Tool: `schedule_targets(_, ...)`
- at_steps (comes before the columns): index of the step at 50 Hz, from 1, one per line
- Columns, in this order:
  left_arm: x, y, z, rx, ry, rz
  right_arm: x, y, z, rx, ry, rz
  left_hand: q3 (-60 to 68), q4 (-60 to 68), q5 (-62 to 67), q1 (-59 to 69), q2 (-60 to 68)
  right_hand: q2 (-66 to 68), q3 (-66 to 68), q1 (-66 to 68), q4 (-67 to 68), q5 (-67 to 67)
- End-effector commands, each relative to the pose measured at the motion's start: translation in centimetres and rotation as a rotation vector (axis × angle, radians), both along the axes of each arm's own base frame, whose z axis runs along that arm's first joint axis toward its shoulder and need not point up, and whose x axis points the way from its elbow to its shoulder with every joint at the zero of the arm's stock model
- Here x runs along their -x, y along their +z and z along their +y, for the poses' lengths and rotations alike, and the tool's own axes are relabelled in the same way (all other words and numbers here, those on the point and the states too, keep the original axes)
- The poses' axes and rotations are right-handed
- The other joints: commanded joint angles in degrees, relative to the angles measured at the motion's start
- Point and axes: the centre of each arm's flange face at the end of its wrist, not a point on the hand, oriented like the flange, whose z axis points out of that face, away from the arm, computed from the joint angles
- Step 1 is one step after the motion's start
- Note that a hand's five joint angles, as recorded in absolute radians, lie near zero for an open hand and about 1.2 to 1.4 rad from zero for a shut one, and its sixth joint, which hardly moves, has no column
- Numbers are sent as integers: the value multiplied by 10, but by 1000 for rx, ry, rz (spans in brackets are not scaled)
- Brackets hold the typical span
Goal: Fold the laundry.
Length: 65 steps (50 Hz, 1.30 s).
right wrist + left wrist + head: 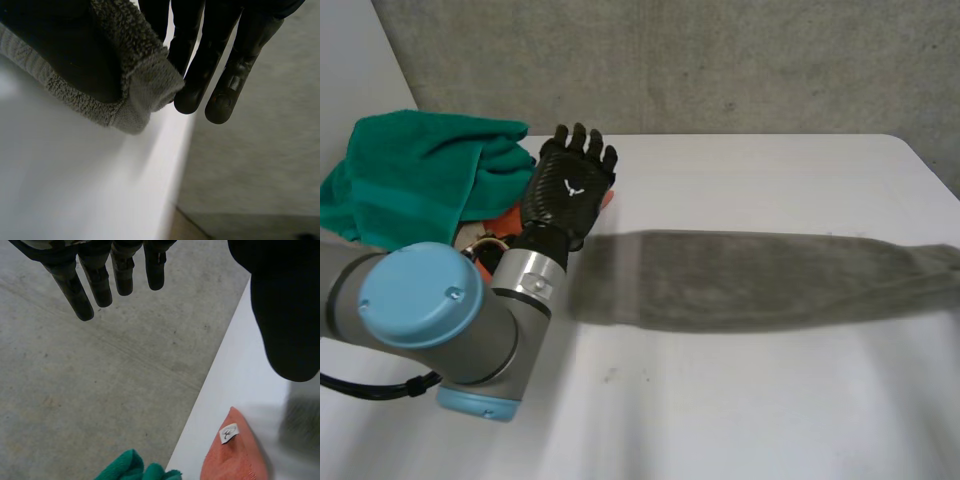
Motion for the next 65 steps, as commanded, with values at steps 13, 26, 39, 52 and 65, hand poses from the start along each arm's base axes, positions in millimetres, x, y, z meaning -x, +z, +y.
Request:
schedule_targets(13, -36, 15, -1, -44, 89, 51, -228, 72, 70, 391, 739, 68, -19, -16, -26, -9, -16, 126, 122, 243, 119, 141)
schedule_targets(26, -41, 8, 3, -155, 90, 92, -335, -16, 170, 256, 1224, 53, -19, -16, -26, -9, -16, -343, -346, -226, -349, -328)
schedule_targets(39, -23, 19, 8, -119, 37, 108, -241, 40, 121, 18, 650, -367, -19, -16, -26, -9, -16, -574, -578, -457, -581, -559)
schedule_targets(52, -11, 9, 19, -143, -4, 91, -175, -19, 103, -246, 477, -218, -19, -16, -26, -9, -16, -28, -31, 90, -34, -13)
schedule_targets(65, -19, 20, 21, -127, 11, 102, -251, 43, 104, 123, 575, -35, -19, -16, -26, -9, -16, 126, 122, 243, 119, 141)
